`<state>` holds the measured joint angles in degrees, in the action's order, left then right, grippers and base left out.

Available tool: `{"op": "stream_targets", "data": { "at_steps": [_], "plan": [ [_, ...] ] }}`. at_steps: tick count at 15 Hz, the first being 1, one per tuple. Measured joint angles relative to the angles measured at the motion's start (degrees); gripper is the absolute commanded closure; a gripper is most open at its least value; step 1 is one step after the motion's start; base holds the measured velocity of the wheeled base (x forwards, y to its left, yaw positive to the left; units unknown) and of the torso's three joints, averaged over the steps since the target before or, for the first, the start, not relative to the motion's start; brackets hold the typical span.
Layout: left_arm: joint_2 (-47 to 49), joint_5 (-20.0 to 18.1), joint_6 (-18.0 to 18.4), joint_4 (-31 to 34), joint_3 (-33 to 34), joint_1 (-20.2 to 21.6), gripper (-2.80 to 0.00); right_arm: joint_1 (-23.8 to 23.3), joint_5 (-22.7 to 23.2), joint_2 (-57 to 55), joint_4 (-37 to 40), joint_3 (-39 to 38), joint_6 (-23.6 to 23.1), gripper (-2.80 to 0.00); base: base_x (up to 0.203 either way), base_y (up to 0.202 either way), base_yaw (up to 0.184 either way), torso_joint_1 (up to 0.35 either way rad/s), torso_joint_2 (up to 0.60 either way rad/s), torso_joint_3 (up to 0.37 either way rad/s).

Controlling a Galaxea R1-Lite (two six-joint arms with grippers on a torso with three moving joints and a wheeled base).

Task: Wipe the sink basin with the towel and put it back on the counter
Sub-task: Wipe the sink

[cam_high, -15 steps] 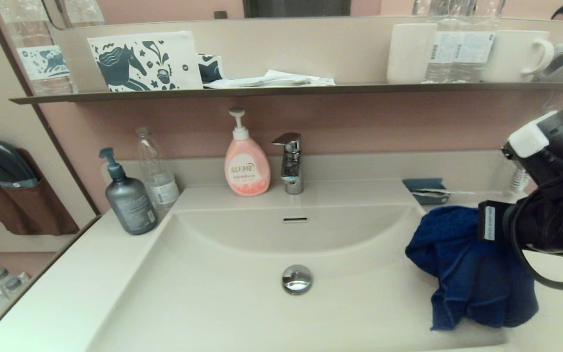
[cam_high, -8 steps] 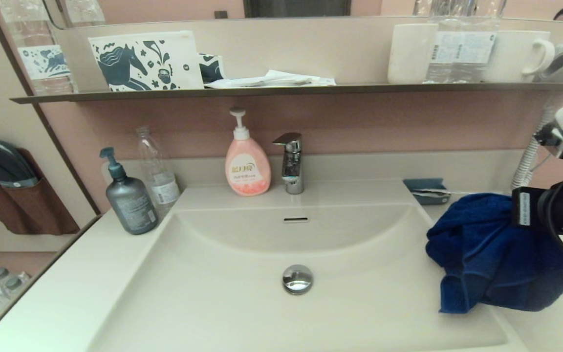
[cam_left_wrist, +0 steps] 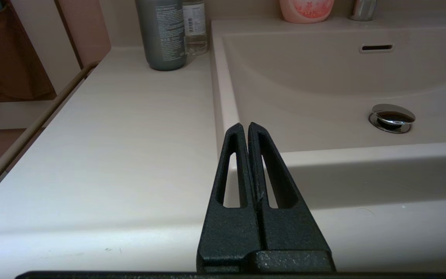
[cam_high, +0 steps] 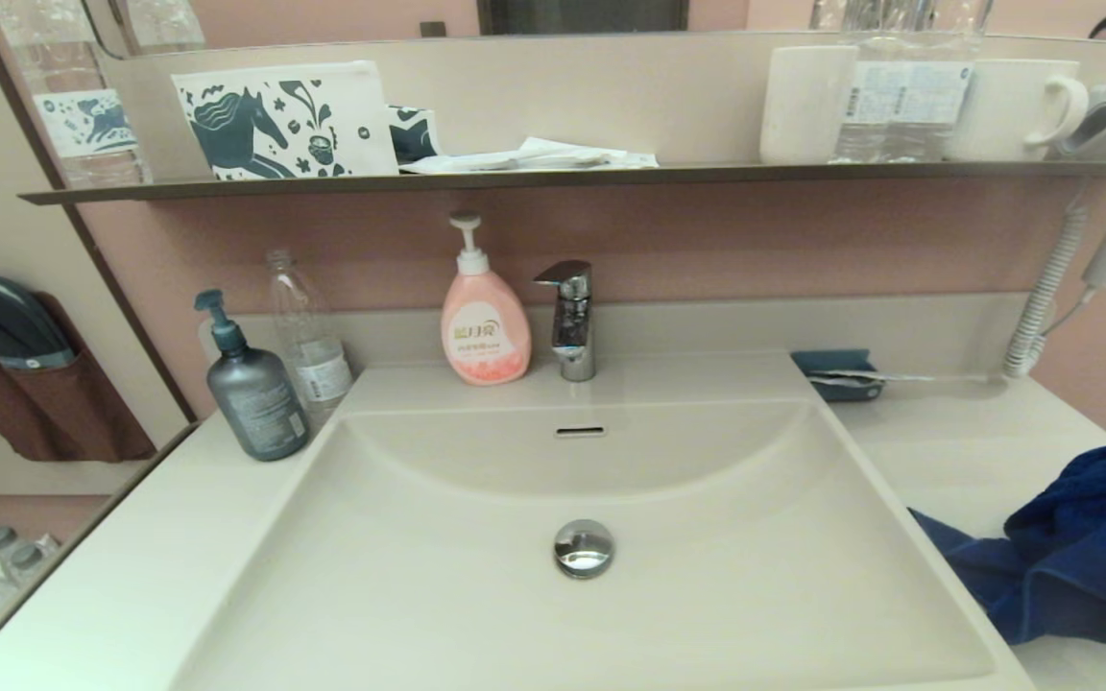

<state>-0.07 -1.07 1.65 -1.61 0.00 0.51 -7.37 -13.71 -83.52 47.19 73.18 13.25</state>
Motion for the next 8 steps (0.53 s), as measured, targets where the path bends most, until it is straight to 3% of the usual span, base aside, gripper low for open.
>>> {"op": "stream_targets", "data": {
  "at_steps": [4,8],
  "plan": [
    [0.0,0.0,0.0,0.0,0.0,0.0,0.0,-1.4,0.1,-0.7,-0.2,-4.2,-0.5,0.0,0.0,0.0,0.0,0.0,0.0,0.0],
    [0.0,0.0,0.0,0.0,0.0,0.0,0.0,-3.2,2.8,-4.0,-8.3,-8.1,1.9,0.0,0.0,0.0,0.0,0.0,0.0,0.0]
  ]
}}
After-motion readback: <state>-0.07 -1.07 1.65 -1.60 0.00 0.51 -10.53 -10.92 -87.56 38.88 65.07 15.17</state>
